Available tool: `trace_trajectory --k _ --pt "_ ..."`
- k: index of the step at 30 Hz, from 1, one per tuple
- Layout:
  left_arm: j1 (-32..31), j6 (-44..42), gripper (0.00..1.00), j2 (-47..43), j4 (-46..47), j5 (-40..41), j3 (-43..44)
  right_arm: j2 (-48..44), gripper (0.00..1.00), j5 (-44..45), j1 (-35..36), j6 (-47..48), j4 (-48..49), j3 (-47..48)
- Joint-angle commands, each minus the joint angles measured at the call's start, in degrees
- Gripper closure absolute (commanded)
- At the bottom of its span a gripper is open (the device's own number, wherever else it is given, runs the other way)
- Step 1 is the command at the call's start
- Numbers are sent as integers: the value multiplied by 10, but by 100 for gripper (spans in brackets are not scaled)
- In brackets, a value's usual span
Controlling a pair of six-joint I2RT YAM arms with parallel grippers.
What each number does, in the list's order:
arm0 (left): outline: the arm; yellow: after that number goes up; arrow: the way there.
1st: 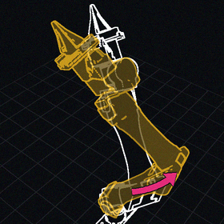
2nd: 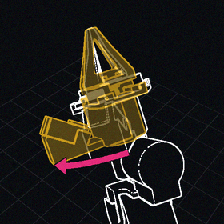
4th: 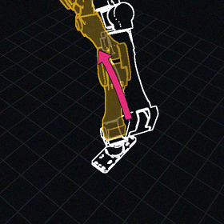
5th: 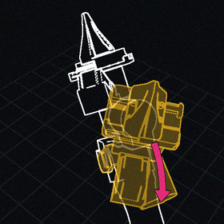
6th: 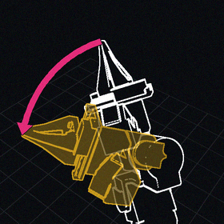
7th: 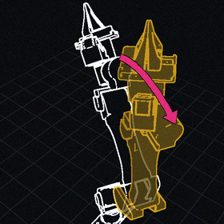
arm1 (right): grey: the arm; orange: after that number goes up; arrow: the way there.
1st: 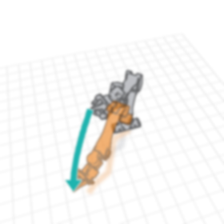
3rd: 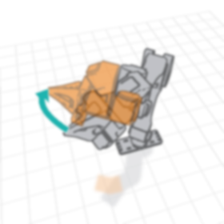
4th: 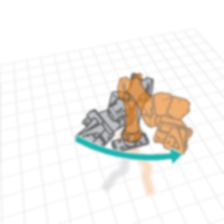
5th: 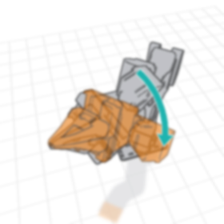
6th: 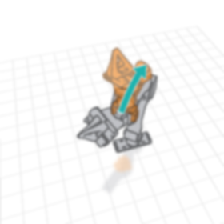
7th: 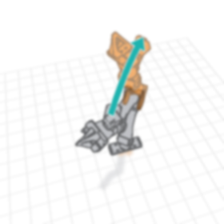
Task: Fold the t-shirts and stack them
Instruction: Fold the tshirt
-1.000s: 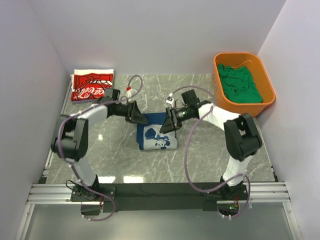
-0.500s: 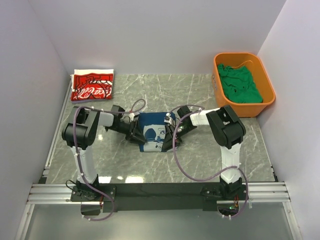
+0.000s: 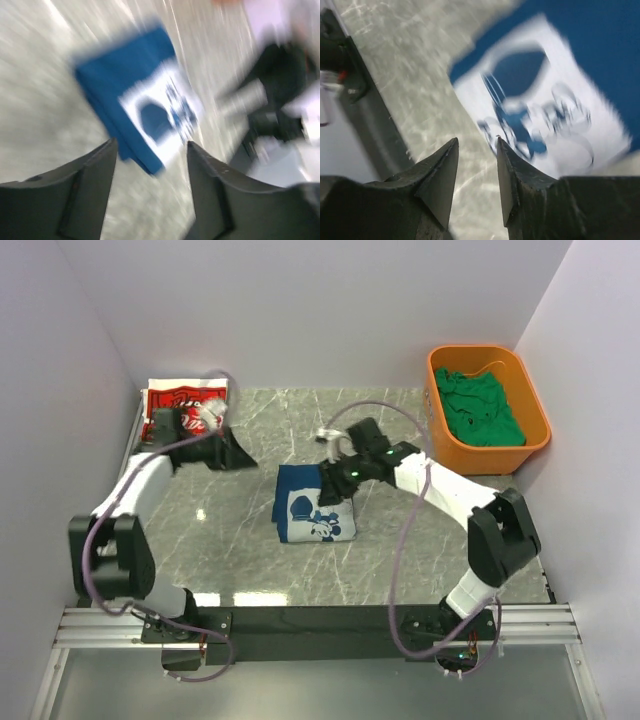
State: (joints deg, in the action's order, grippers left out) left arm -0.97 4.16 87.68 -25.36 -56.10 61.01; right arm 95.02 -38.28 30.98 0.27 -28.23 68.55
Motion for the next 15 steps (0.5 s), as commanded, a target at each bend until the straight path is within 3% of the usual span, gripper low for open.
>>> trace_trajectory --k 1,3,4,7,8,12,15 --pt "74 71 35 -58 62 63 48 -23 56 164 89 71 31 34" --pt "108 138 34 -67 93 61 64 -15 55 236 145 100 44 43" --pt "137 156 19 -67 94 73 71 -6 55 261 165 110 52 47" --pt "178 172 13 -77 81 128 103 34 53 352 234 148 70 70" --pt "187 168 2 -83 83 136 107 49 53 372 249 153 64 82" --pt "214 141 1 -95 70 174 125 111 54 456 313 169 66 111" --pt "217 114 1 -80 6 172 145 131 54 465 327 172 76 105"
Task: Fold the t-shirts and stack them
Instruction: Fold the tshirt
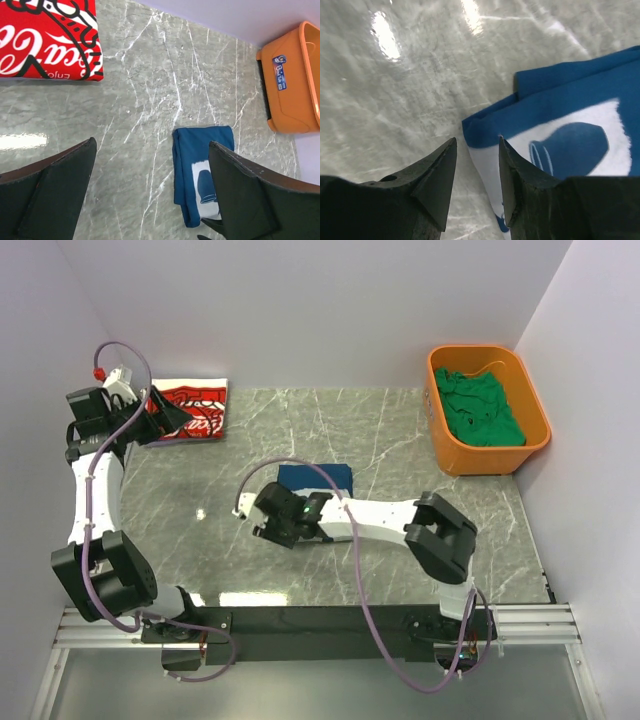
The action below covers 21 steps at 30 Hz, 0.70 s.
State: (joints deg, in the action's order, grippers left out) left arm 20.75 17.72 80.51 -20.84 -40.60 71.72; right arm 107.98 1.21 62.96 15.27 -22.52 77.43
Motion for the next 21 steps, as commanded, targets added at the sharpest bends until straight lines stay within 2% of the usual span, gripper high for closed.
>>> trace_trajectory --k 1,7,12,13,15,16,17,18,21 --pt "0 -28 1 -8 -56 17 36 9 54 67 12 21 20 13" --pt "0 -35 1 -33 -50 37 -37 56 56 63 21 20 24 5" --pt "-3 -14 1 -40 -44 59 -77 80 63 51 21 21 20 0" --pt "-4 -10 1 -39 -47 51 -90 86 65 48 20 20 20 -3" --pt "-9 -6 1 -31 -49 24 -104 84 82 40 17 18 20 -5" --pt "-12 -1 1 -31 -45 17 -125 80 94 38 16 16 21 -4" --pt "-17 6 5 -29 -39 10 -136 77 100 32 13 10 20 -2" --pt "-28 12 9 -30 -29 -2 -147 66 100 29 9 6 18 4" --pt "-60 43 14 -23 -4 -8 -189 30 100 4 -12 -11 20 9"
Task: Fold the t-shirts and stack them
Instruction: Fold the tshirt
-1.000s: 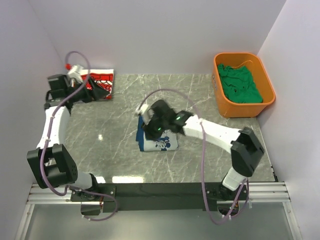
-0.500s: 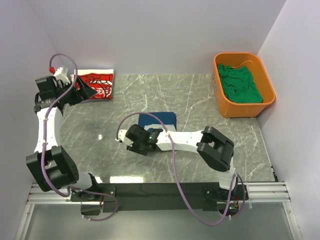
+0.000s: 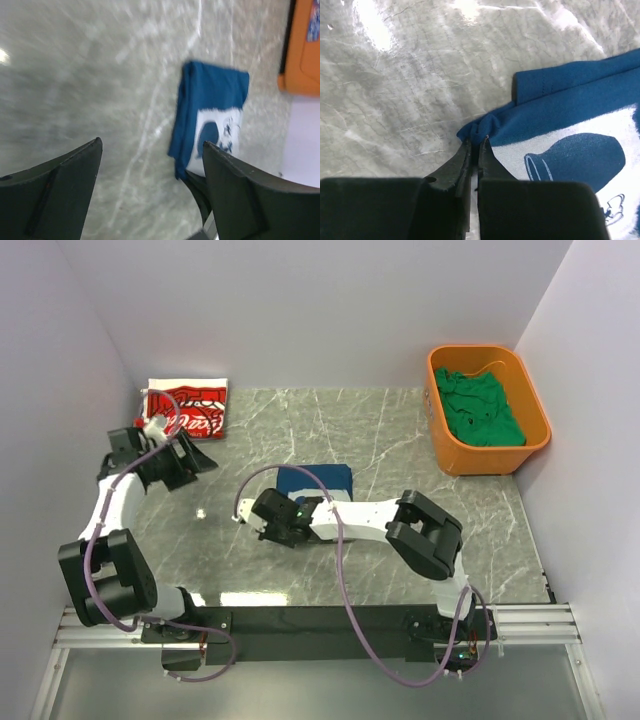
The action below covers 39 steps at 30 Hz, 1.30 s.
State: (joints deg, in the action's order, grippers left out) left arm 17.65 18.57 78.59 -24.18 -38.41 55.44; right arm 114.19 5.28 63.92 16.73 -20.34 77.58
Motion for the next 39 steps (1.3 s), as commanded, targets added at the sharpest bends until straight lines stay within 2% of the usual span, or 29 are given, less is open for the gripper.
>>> trace_trajectory --k 1,2,4,7,14,18,28,32,39 --pt "-37 56 14 1 35 -43 -47 -41 100 -45 -27 -31 -1 7" --pt "-45 66 13 12 41 -45 -55 -49 100 -51 -33 -40 -2 9" --pt "-71 88 4 34 59 -56 -72 -74 100 -83 -52 -48 0 12" --pt "-96 120 1 57 96 -64 -85 -98 100 -112 -71 -58 4 14" --pt "-186 252 1 118 255 -42 -102 -110 100 -138 -97 -79 -10 32" --pt "-236 316 1 157 309 -19 -100 -106 100 -144 -106 -87 -15 49" --pt "-307 420 0 201 356 41 -113 -95 100 -137 -108 -101 -19 78" --pt "-326 446 15 221 378 54 -97 -77 100 -132 -107 -109 -19 90" --pt "-338 444 26 251 372 67 -51 -53 100 -119 -107 -118 -21 118"
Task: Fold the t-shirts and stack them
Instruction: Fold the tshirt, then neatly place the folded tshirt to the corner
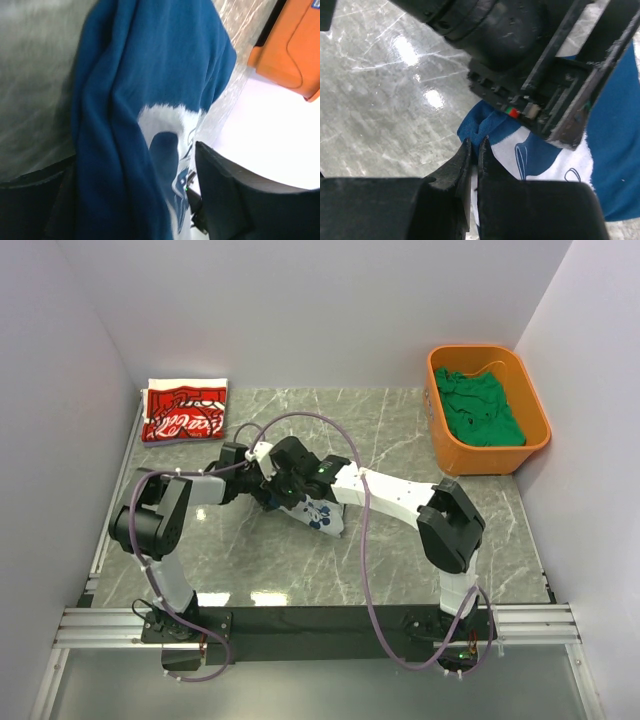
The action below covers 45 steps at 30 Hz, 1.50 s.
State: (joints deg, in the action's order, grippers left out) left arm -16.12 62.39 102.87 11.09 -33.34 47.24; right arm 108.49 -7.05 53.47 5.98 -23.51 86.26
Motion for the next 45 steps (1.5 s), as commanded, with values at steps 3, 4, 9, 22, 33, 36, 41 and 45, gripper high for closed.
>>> trace_trajectory --k 3,4,9,22,33,36,41,45 --pt "-1 -21 32 20 13 29 45 -1 100 -4 -2 -14 16 25" --pt "-1 -24 34 22 16 30 49 -3 100 -5 -3 -13 15 24" --pt "0 -107 93 51 -38 37 121 -11 97 4 -3 -9 9 23" --pt "71 -410 99 134 -225 188 426 -137 11 95 -100 31 -14 -55" --pt "152 -572 98 206 -271 171 655 -163 8 101 -163 50 -15 -125" --pt "155 -597 98 216 -287 170 701 -159 7 102 -163 51 -16 -123" --pt "159 -608 99 217 -318 166 758 -150 7 105 -164 52 -19 -116" --pt "160 -590 99 201 -334 142 769 -144 6 105 -163 53 -21 -111"
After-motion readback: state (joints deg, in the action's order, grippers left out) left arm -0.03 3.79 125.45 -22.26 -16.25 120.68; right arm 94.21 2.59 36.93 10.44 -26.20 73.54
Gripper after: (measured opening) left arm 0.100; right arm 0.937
